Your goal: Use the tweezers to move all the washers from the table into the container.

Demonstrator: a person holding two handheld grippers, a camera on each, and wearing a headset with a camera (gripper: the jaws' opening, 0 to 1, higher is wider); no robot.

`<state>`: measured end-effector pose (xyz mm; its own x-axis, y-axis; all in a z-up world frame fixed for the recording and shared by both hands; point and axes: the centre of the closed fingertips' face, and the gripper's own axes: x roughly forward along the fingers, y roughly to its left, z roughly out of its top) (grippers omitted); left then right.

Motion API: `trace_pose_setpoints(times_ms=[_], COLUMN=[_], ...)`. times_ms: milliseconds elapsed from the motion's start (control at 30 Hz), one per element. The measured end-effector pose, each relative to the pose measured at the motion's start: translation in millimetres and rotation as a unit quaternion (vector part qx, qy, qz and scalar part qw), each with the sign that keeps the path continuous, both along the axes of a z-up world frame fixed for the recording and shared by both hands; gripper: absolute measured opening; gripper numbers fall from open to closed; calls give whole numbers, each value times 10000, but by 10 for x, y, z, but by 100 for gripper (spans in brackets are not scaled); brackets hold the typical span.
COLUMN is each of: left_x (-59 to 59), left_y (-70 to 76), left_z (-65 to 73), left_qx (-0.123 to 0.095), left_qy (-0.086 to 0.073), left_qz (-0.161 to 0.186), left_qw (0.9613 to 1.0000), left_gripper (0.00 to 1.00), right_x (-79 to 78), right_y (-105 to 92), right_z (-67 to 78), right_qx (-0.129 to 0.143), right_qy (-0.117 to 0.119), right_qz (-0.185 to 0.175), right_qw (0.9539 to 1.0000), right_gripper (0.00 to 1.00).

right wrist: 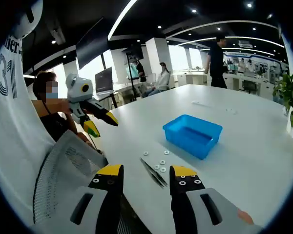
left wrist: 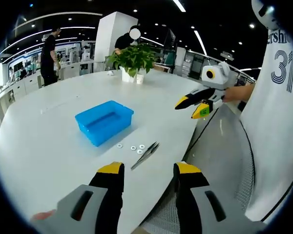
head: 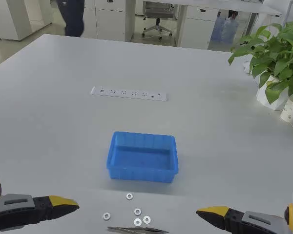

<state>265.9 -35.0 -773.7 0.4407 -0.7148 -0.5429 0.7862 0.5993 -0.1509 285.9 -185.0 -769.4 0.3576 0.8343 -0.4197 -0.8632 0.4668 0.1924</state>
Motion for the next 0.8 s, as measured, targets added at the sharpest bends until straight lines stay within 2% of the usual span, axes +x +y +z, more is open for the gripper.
trace_pose_setpoints(times_ms=[67, 433, 533, 800], left_x=[15, 4, 5, -40], left_y=[-1, 9, 12, 10], left_z=[35, -10, -31, -100], left_qx=[-63, 41, 59, 66], left_qy=[-20, 61, 79, 208], left_qz=[17, -61, -71, -46], left_qw=[10000, 10000, 9999, 9998], left_gripper=[45, 45, 45, 45], right_x=[-4, 7, 5, -29], right_y=[4, 10, 6, 27], right_z=[-5, -9, -39, -95], right_qx=[-22, -56, -144, -218], right_qy=[2, 12, 1, 68], right_qz=[22, 69, 106, 188], right_qw=[10000, 10000, 9998, 9996], right_gripper=[37, 37, 37, 37])
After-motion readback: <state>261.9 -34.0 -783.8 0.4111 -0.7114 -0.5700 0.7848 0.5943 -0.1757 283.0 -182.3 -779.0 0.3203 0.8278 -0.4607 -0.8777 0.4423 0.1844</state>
